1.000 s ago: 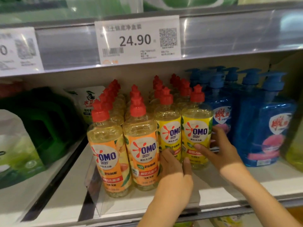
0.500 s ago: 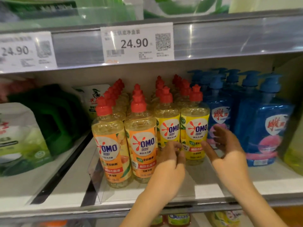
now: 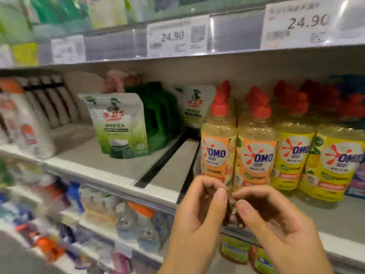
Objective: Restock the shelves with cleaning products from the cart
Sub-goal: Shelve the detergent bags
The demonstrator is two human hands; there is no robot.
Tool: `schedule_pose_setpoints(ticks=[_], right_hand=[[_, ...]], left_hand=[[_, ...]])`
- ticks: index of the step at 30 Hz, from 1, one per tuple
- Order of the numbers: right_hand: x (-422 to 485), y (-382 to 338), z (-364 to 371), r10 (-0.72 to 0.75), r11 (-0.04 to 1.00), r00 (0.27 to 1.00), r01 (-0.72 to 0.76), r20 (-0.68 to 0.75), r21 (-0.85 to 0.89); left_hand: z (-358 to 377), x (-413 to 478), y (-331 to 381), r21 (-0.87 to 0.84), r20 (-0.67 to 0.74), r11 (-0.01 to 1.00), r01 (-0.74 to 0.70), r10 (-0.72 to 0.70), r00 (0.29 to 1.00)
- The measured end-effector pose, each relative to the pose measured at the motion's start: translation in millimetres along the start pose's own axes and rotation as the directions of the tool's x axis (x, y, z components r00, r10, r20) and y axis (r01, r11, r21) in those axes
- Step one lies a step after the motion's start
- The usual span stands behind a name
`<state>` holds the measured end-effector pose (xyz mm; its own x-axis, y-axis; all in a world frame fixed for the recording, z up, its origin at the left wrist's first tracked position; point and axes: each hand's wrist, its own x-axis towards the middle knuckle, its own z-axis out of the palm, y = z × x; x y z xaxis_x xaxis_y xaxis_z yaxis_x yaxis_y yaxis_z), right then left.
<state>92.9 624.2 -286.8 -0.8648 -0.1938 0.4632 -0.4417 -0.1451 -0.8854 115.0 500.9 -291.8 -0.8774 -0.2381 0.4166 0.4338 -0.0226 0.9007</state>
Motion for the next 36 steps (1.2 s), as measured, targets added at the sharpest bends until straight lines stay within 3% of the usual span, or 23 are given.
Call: schedule_pose_setpoints(ticks=[4,9,15,19,24,30,33,36], right_hand=[[0,1,53,0.102,0.992,0.993,-0.106,0.065,0.064],[15,9,128,0.063,0.995,0.993,-0.071,0.096,0.075],[62,37,213,0.118,0.993,0.993,-0.118,-0.016,0.025],[106,43,243,0.101,0.993,0.989,-0.107,-0.107,-0.053],[161,60,250,-0.071,0.894,0.979,-0.022,-0.19,-0.447],[211,92,248,0.193,0.745,0.976,-0.211,-0.098,-0.633],[222,104,246,0.334,0.716,0.942,-0.273,-0.027,-0.642],[231,105,247,0.381,0.712,0.924,-0.287,0.01,-0.641]], left_hand=[[-52,-2,6,0.0,-0.109,1.0,0.004,-0.004,0.994],[-133,4,15,-0.054,-0.205,0.998,-0.038,0.026,0.978],[-258,16,13,-0.141,-0.249,0.99,0.027,-0.062,0.967],[-319,44,5,-0.098,-0.221,0.994,0.043,-0.064,0.973],[-353,116,-15,0.101,-0.127,0.993,-0.054,0.067,0.99],[-357,217,-48,0.245,-0.128,0.969,0.026,0.006,0.992],[-359,245,-60,0.198,0.039,0.978,0.06,-0.069,0.997],[-361,251,-72,0.097,0.218,0.985,0.145,-0.163,0.962]])
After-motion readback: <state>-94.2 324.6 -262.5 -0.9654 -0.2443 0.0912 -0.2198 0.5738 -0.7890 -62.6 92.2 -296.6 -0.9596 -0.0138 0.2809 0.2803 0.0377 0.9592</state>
